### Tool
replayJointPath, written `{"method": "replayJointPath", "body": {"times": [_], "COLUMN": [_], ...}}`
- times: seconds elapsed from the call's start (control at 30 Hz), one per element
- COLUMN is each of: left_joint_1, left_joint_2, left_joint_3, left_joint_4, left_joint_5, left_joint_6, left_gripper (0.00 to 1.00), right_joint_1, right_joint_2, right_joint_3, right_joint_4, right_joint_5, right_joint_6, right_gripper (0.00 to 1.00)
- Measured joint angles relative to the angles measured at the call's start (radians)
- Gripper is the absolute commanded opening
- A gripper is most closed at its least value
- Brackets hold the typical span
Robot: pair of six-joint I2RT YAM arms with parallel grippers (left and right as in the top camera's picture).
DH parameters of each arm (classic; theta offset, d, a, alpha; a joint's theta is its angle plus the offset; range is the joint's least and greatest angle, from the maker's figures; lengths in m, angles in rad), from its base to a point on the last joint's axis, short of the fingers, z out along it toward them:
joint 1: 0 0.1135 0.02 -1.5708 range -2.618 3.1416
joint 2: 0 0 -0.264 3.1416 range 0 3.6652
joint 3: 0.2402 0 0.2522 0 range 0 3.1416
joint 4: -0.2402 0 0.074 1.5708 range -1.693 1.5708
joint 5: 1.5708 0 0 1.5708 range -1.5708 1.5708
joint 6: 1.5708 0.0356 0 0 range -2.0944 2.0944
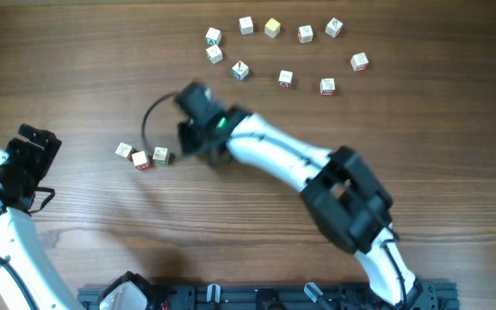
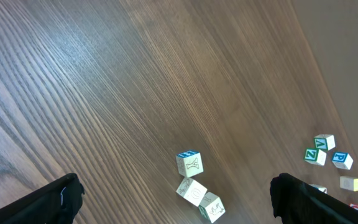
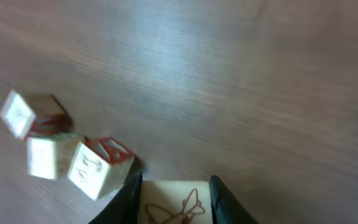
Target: Form a horizontal line
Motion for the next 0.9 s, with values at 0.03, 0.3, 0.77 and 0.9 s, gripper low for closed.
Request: {"method": "replayJointPath", "body": {"times": [0.03, 0.3, 0.77, 0.9], "left_joint_1": [0.000, 0.000, 0.000, 0.000], "left_joint_2": [0.000, 0.000, 0.000, 0.000], "left_joint_3": [0.000, 0.000, 0.000, 0.000], "left_joint_4": [0.000, 0.000, 0.000, 0.000], "left_joint_5": [0.000, 0.000, 0.000, 0.000], "left_joint_6": [0.000, 0.000, 0.000, 0.000], "left_gripper": [1.00, 1.00, 1.00, 1.00], "right_joint_1": [0.021, 0.104, 0.103, 0.101], "right_joint_2": [0.002, 0.004, 0.001, -0.013], "right_joint_3": [-0.026, -0.138, -0.141, -0.142], "right_joint_4": [0.032, 0.237, 0.237, 0.234], "right_joint_5": [0.027, 0.201, 0.235, 0.223], "right_joint_6": [0.021, 0.146, 0.176, 0.152], "right_gripper": [0.07, 0.29, 0.66, 0.84]}}
